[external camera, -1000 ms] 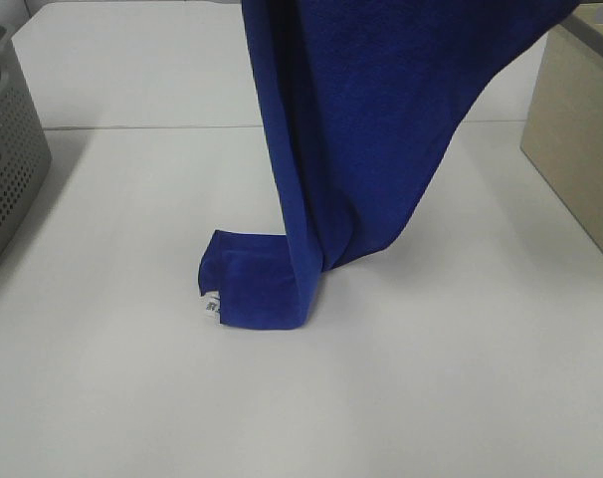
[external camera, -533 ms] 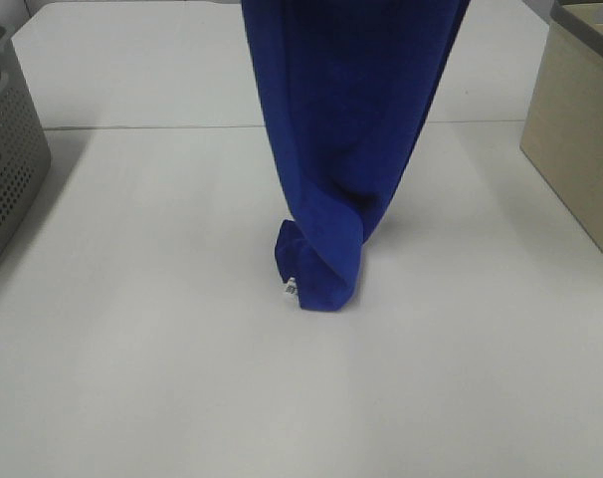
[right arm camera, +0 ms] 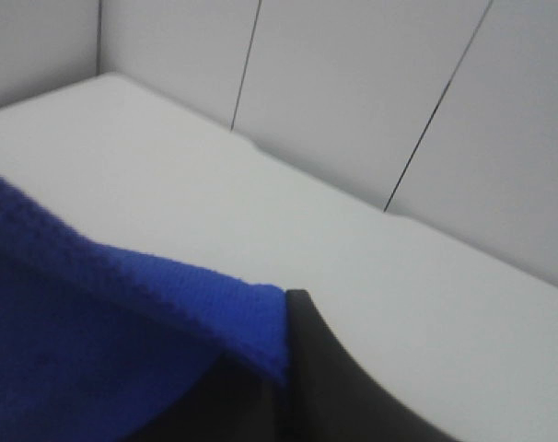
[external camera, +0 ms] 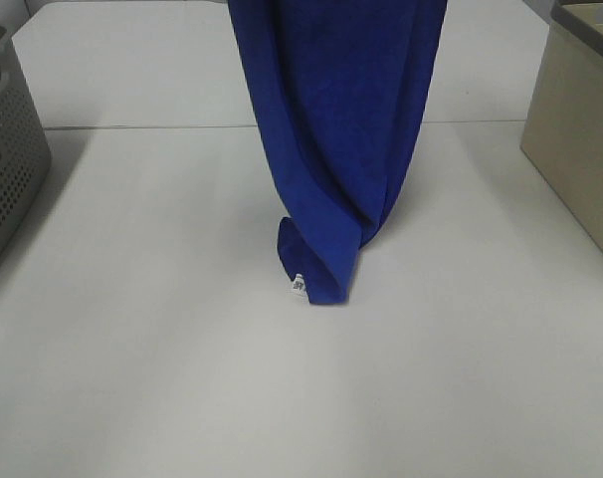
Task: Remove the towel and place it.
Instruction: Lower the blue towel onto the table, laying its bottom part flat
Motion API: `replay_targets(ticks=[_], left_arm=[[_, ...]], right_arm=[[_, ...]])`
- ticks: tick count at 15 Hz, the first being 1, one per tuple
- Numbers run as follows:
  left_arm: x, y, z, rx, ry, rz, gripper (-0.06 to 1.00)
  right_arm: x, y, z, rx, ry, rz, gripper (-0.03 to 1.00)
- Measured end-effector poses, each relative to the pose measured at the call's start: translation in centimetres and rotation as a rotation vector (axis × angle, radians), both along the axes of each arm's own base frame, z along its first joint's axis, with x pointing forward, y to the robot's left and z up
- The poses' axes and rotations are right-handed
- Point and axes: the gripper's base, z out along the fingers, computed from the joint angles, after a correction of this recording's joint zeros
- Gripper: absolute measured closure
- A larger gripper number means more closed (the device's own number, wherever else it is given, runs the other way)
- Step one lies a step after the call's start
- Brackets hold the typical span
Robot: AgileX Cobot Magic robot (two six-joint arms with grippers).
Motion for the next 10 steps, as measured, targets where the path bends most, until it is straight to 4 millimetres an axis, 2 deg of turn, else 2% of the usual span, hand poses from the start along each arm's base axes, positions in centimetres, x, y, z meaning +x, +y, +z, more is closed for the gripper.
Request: replay_targets(ticks=[2, 3, 4, 7, 10], left_arm=[[3.2, 0.2, -0.2, -0.036, -0.080, 0.023, 0.94], [5.4, 0.4, 0.4, -0.064, -0.130, 0.043, 0.94], [6.6, 0.4, 0.8, -0.080, -0.163, 0.051, 0.94], [8.1, 0.0, 3.1, -0.107, -0.229, 0.060, 0.94], [7.9, -0.2, 4.0, -0.064, -0.096, 0.082, 0.94]], right_arm=[[2.4, 0.9, -0.4, 0.077, -0.131, -0.051, 0.95], [3.7, 2.3, 0.4, 0.104, -0.217, -0.047, 0.95], [4.4, 3.4, 1.4, 0.123, -0.273, -0.035, 0.95], [5.5, 4.8, 3.2, 0.151, -0.324, 0.002, 0.95], [5.0, 5.3, 3.0, 0.102, -0.204, 0.073, 0.95]])
